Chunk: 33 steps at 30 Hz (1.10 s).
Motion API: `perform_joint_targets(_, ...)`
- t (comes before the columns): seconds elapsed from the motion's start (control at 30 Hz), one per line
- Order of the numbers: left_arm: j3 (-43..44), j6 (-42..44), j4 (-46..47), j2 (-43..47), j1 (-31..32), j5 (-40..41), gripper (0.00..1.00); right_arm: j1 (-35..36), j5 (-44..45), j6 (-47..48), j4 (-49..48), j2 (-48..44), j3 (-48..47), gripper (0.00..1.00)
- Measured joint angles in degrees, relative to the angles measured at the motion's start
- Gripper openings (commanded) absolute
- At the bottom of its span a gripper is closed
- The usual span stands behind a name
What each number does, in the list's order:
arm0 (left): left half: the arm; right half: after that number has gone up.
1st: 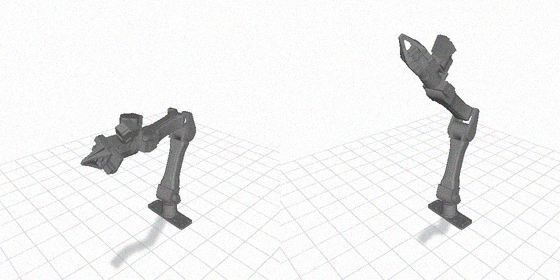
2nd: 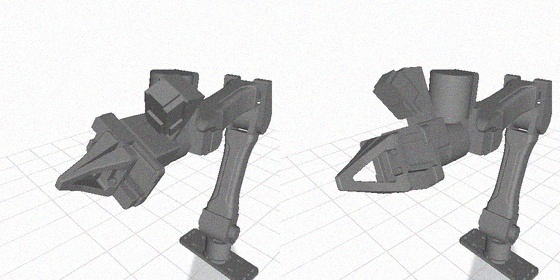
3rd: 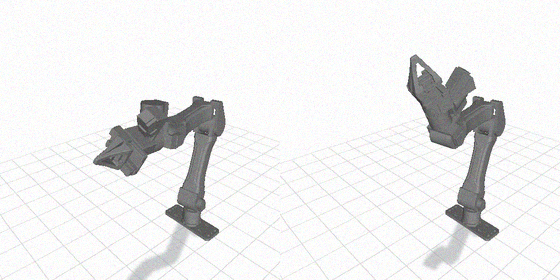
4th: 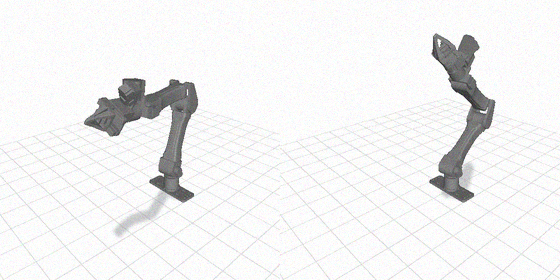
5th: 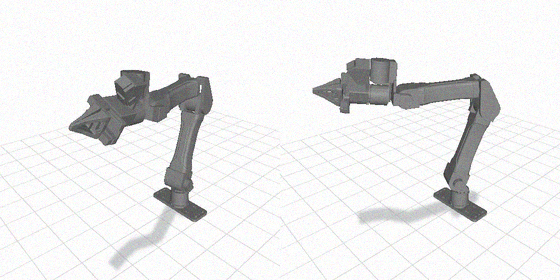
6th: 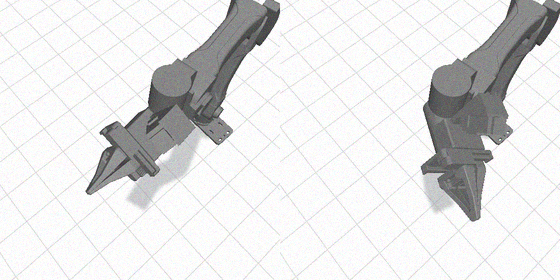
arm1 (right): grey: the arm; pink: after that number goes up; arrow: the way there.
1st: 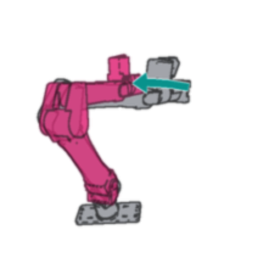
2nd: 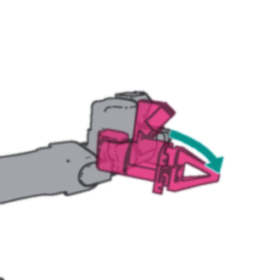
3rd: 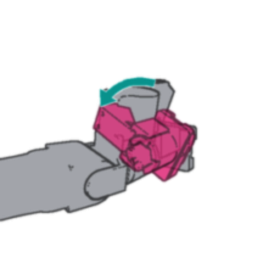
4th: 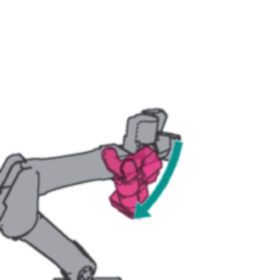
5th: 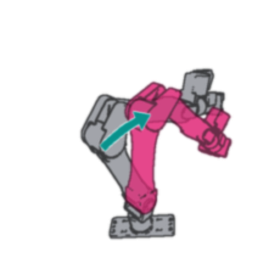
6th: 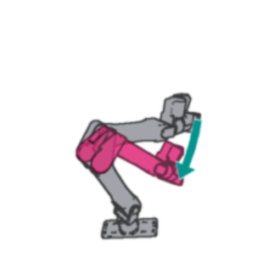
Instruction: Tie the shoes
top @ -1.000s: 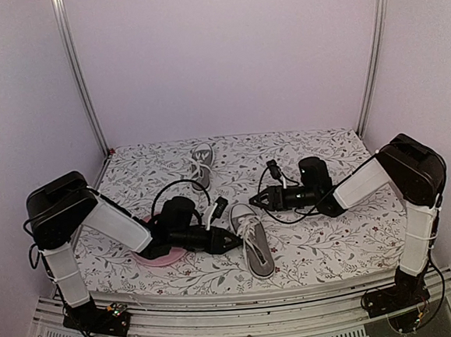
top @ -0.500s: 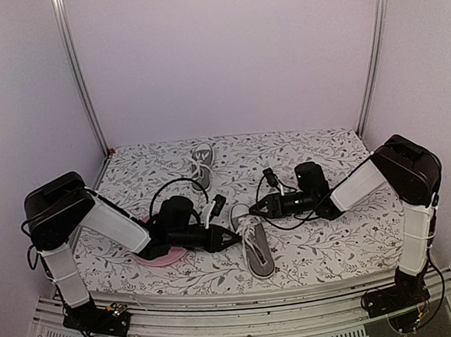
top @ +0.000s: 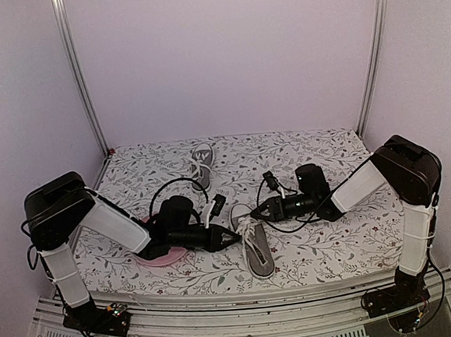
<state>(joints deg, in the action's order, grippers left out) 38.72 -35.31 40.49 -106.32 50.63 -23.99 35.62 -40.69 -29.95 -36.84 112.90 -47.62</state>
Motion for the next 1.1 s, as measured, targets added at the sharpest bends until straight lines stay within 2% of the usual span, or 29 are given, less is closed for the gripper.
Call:
perform_joint_targets(0.1,0.0,0.0,0.0,0.0,0.0,0.0,0.00,0.0,-0.1,0.2,0.0,0.0,0.6,0.30)
perform_joint_targets(0.2,0.0,0.0,0.3,0.0,0.0,-0.1,0.00,0.0,-0.1,0.6,0.0,0.0,1.0,0.07)
perform_joint_targets(0.23,0.0,0.0,0.4,0.0,0.0,-0.1,0.00,0.0,-0.3,0.3,0.0,0.0,1.2,0.04)
perform_joint_targets(0.6,-0.2,0.0,0.4,0.0,0.0,-1.0,0.00,0.0,4.1,-0.5,0.7,-3.8,0.2,0.02)
perform_joint_targets(1.1,-0.2,0.2,0.4,0.0,1.0,-1.5,0.00,0.4,11.1,-3.9,3.4,-0.9,-3.8,0.02)
